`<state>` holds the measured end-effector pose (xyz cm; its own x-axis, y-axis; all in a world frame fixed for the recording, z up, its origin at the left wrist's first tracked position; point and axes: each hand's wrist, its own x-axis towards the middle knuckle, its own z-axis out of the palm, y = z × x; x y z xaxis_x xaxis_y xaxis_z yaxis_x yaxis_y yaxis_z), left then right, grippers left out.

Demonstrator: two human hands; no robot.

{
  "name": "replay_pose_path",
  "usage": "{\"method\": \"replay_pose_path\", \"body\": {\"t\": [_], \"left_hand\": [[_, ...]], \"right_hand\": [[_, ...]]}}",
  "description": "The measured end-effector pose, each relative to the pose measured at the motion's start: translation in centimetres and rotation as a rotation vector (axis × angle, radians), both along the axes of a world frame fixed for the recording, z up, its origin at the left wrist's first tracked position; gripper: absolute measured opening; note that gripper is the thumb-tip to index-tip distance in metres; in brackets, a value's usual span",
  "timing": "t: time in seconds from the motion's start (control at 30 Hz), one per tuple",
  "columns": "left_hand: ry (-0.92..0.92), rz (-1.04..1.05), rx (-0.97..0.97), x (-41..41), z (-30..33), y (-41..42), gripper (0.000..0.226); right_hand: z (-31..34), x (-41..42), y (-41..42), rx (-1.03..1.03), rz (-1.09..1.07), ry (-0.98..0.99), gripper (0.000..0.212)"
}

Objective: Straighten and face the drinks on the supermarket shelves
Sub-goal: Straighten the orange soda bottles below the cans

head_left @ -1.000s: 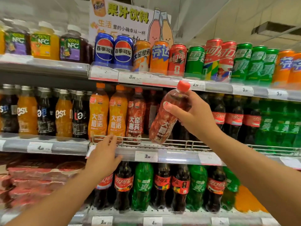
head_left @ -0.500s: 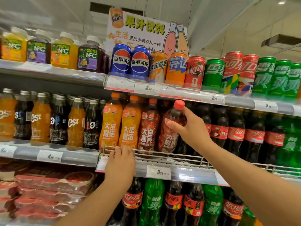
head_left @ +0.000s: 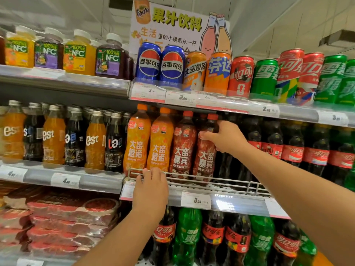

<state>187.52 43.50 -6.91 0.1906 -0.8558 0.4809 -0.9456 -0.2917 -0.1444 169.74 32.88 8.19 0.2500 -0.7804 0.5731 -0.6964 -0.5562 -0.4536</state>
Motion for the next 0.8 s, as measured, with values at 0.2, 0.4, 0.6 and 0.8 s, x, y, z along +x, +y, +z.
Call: {"method": "replay_pose_path", "body": {"t": [0.2, 0.4, 0.6, 0.8], "left_hand": [[0.006, -0.001, 0.002, -0.2, 0.3, 0.2, 0.066], [0.019, -0.012, -0.012, -0.2, 0.1, 0.0, 0.066], [0.036, -0.034, -0.038, 0.1, -0.2, -0.3, 0.068], [0.060, -0.079, -0.087, 0.6, -0.7, -0.5, 0.078]], "right_hand": [[-0.8, 0.8, 0.0, -0.050, -0.109, 0.048, 0.052], [-2.0, 0.8, -0.1, -0.108, -0.109, 0.031, 0.064], [-8.0, 0.3, 2.4, -0.233, 0.056, -0.103, 0.059], [-19.5, -2.8, 3.6, -0.315, 0.015, 0.257, 0.043]]}}
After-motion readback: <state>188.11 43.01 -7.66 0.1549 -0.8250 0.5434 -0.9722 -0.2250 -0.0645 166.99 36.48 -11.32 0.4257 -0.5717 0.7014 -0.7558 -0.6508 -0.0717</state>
